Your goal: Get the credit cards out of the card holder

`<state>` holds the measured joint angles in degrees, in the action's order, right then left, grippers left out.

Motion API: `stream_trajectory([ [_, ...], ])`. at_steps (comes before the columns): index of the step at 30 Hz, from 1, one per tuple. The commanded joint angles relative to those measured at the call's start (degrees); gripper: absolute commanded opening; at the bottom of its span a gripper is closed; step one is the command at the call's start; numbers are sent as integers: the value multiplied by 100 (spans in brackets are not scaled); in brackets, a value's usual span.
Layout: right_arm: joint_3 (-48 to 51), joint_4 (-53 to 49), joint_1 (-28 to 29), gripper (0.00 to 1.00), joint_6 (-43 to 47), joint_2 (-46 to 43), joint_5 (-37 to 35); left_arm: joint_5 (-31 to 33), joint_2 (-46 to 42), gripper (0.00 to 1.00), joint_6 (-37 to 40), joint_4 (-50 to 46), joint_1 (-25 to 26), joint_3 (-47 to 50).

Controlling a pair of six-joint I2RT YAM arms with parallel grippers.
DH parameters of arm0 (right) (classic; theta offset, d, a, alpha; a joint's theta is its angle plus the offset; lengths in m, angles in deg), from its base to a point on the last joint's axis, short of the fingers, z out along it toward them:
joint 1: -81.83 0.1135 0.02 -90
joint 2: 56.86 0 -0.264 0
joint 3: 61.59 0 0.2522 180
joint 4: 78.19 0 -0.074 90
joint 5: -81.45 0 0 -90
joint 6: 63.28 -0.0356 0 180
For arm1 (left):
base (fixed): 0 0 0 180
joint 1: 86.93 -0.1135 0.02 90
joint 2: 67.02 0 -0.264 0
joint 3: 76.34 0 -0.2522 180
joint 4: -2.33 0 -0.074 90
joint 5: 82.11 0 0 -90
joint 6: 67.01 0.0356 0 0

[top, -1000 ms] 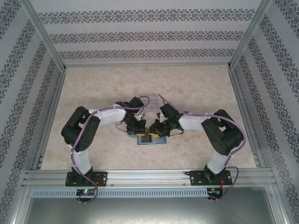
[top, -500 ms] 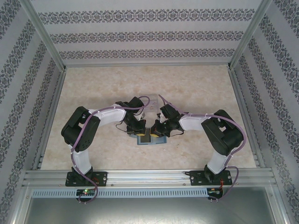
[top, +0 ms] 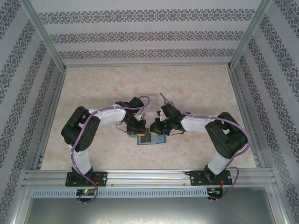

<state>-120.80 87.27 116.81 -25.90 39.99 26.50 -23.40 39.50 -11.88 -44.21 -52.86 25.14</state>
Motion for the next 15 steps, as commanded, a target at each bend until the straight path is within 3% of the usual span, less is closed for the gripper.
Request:
stream_trajectory([
  [1,-65,78,-22,11,-20,-9,107,324,298,0,52,-229,48,103],
  [15,-363,-319,133,27,117,387,-174,330,282,0,89,-273,48,86],
])
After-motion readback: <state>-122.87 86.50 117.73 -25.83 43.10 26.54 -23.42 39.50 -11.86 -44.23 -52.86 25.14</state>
